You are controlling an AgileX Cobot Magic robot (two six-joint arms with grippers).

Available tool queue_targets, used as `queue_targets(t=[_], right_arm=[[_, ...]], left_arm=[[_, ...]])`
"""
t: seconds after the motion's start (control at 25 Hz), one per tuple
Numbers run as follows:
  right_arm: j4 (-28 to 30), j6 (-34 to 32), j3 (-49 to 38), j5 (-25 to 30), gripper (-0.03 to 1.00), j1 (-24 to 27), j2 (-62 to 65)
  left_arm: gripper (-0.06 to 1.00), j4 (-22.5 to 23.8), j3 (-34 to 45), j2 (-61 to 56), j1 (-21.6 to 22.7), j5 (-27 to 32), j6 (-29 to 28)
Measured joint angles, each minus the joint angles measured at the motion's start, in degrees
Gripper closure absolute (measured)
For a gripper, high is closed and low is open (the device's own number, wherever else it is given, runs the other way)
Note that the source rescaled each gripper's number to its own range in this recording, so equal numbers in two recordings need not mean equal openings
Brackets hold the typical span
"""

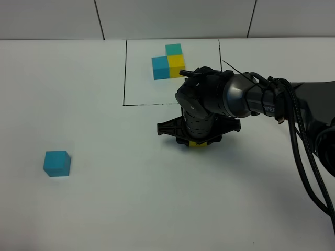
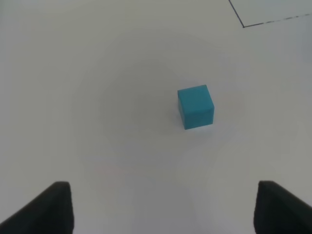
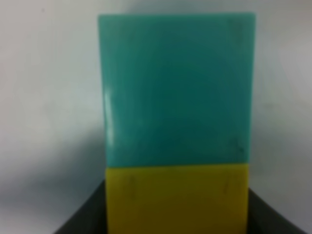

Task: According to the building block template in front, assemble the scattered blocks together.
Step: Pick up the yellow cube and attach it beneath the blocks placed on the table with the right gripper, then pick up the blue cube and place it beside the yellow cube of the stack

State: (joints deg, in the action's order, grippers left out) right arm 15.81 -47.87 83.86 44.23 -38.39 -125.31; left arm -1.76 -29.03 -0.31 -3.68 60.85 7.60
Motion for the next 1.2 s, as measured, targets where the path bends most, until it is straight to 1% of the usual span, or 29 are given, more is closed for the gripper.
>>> queue_targets(t=[0.16, 0.24, 0.28, 0.36, 0.44, 0.52, 0.6, 0.64, 0.68, 0.72, 0.8, 0.96, 1.08, 1.2], right_arm=[[0.0, 0.1, 0.0, -0.1, 0.96, 0.0, 0.0], [0.0, 0.1, 0.0, -0.1, 0.93, 0.0, 0.0], [0.1, 0.1, 0.0, -0.1, 0.90, 0.0, 0.0], [0.3, 0.3, 0.0, 0.0, 0.80, 0.1, 0.1], [0.4, 0.3, 0.0, -0.2, 0.65, 0.2, 0.3], [0.4, 0.3, -0.1, -0.2, 0.47, 0.3, 0.9], [0.4, 0.8, -0.1, 0.0, 0.25, 0.4, 2.4], [0.6, 1.2, -0.1, 0.3, 0.15, 0.4, 3.1], [0.6, 1.8, -0.1, 0.8, 0.08, 0.4, 3.8], [0.6, 2.7, -0.1, 1.5, 0.03, 0.6, 4.4], [0.0, 4.4, -0.1, 2.6, -0.01, 0.7, 5.4], [-3.2, 9.8, -0.1, 4.6, -0.03, 2.8, 7.3], [-4.4, 14.7, -0.9, 5.6, -0.03, 5.3, 8.7], [-7.0, 19.5, -4.4, 5.2, -0.03, 9.0, 10.8]], left_arm=[[0.09, 0.0, 0.0, 0.0, 0.0, 0.0, 0.0], [0.09, 0.0, 0.0, 0.0, 0.0, 0.0, 0.0], [0.09, 0.0, 0.0, 0.0, 0.0, 0.0, 0.0], [0.09, 0.0, 0.0, 0.0, 0.0, 0.0, 0.0], [0.09, 0.0, 0.0, 0.0, 0.0, 0.0, 0.0], [0.09, 0.0, 0.0, 0.0, 0.0, 0.0, 0.0], [0.09, 0.0, 0.0, 0.0, 0.0, 0.0, 0.0], [0.09, 0.0, 0.0, 0.0, 0.0, 0.0, 0.0], [0.09, 0.0, 0.0, 0.0, 0.0, 0.0, 0.0], [0.09, 0.0, 0.0, 0.0, 0.0, 0.0, 0.0], [0.09, 0.0, 0.0, 0.0, 0.0, 0.0, 0.0], [0.09, 0.0, 0.0, 0.0, 0.0, 0.0, 0.0], [0.09, 0.0, 0.0, 0.0, 0.0, 0.0, 0.0], [0.09, 0.0, 0.0, 0.0, 0.0, 0.0, 0.0]])
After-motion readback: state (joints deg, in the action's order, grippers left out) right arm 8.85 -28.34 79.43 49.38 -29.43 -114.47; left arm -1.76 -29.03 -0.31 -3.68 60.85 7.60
